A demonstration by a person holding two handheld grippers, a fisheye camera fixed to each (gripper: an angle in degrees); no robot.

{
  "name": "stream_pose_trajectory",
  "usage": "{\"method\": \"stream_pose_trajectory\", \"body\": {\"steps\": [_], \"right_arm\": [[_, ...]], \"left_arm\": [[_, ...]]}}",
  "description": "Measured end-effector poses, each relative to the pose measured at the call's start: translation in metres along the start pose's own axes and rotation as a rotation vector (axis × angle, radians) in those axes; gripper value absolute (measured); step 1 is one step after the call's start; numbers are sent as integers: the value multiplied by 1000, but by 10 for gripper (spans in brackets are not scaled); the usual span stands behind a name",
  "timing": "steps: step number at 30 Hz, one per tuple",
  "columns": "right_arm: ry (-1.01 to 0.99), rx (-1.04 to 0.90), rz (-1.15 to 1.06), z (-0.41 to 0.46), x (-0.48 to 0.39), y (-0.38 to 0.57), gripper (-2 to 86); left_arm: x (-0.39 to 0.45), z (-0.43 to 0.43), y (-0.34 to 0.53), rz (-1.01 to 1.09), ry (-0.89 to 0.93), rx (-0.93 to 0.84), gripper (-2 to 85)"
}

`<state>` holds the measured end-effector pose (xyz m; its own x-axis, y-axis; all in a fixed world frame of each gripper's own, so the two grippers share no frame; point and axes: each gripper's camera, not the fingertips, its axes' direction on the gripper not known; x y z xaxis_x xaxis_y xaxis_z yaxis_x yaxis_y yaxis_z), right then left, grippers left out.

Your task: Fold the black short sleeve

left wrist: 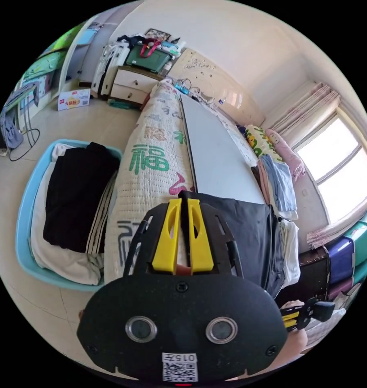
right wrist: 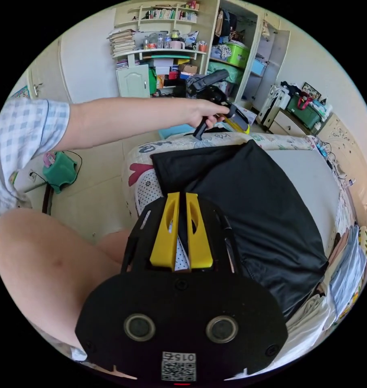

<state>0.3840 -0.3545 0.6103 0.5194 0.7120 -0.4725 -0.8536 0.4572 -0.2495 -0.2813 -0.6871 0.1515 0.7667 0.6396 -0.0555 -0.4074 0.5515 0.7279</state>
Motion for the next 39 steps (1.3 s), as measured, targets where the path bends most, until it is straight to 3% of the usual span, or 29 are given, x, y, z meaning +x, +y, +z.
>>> {"method": "stream_pose_trajectory", "body": {"steps": [4, 9, 11, 14, 22, 26, 33, 39], "right_arm": [[3, 159, 28, -67, 7, 48, 53], [98, 322, 287, -166, 52, 175, 64], [183, 272, 393, -190, 74, 248, 79], [232, 142, 378, -194, 81, 299, 97], [272, -16, 357, -172, 99, 345, 63], [275, -14, 394, -183, 105, 366, -1], [219, 29, 422, -250, 75, 406, -10], [245, -42, 468, -229, 60, 429, -10]], "left_arm": [[34, -63, 81, 44, 79, 152, 43], [127, -102, 201, 335, 186, 131, 56], [171, -98, 242, 486, 180, 79, 60], [208, -77, 266, 581, 129, 3, 75], [266, -34, 290, 688, 19, -122, 72], [276, -41, 298, 666, -8, -109, 34], [291, -74, 316, 658, 17, -20, 14], [294, -66, 336, 652, 8, -81, 17]]}}
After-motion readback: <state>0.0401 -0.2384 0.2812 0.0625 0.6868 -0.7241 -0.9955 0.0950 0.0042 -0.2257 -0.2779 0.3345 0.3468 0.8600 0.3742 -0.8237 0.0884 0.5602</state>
